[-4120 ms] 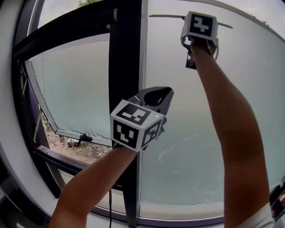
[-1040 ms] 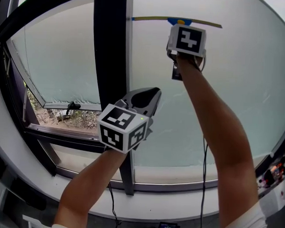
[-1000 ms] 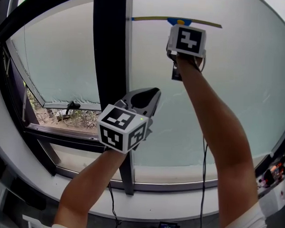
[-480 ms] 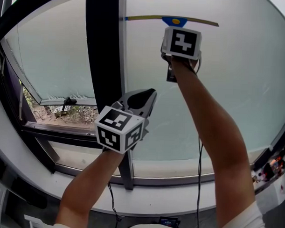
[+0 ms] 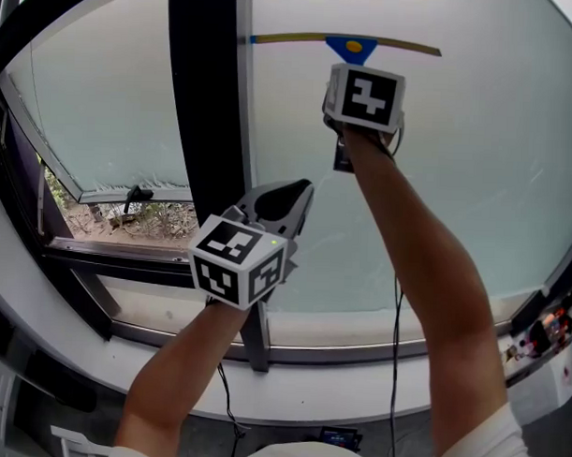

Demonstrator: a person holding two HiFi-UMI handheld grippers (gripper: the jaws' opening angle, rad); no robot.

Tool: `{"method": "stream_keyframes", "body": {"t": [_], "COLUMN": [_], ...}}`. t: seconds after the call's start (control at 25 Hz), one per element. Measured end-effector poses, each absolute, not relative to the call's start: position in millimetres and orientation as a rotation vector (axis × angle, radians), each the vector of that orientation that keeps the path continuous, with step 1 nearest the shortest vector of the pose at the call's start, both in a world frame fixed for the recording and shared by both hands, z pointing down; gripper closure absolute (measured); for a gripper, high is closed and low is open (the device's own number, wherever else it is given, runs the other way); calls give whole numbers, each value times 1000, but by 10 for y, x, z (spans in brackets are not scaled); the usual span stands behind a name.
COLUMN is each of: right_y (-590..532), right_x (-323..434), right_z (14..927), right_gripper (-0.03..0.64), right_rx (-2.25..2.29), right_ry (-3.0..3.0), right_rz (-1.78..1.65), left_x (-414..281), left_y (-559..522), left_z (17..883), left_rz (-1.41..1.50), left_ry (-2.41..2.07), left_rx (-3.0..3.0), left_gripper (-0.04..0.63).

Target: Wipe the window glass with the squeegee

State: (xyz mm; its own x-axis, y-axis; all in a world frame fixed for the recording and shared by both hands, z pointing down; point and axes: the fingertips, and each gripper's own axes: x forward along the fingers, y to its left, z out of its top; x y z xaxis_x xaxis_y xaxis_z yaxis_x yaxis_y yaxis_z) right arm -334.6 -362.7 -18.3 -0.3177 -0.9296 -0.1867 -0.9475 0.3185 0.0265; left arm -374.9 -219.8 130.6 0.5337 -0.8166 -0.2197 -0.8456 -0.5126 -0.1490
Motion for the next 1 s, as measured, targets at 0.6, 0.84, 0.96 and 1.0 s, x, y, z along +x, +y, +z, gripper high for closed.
{"method": "stream_keyframes", "body": {"t": [0.6, 0.84, 0.96, 1.0], "right_y": [-3646, -3703, -3732, -3738], "right_x": [-3315, -3314, -3300, -3297], "right_z": [142, 357, 467, 495], "right_gripper": [471, 472, 472, 472], "right_rx": [-1734, -1751, -1756, -1756], "right_ry": [2422, 2444, 2453, 2455], "right_rz": [230, 215, 200, 197], "left_x": [-3737, -3753, -3758, -3758], "left_y": [-2174, -2189, -2193, -2191], "left_z": [1590, 1778, 1852, 1870], "left_rz": [180, 183, 184, 186], "left_ry": [1408, 1425, 1433, 1435], "left_rx": [-2569, -2597, -2607, -2611], "left_gripper": [566, 566, 566, 567]}}
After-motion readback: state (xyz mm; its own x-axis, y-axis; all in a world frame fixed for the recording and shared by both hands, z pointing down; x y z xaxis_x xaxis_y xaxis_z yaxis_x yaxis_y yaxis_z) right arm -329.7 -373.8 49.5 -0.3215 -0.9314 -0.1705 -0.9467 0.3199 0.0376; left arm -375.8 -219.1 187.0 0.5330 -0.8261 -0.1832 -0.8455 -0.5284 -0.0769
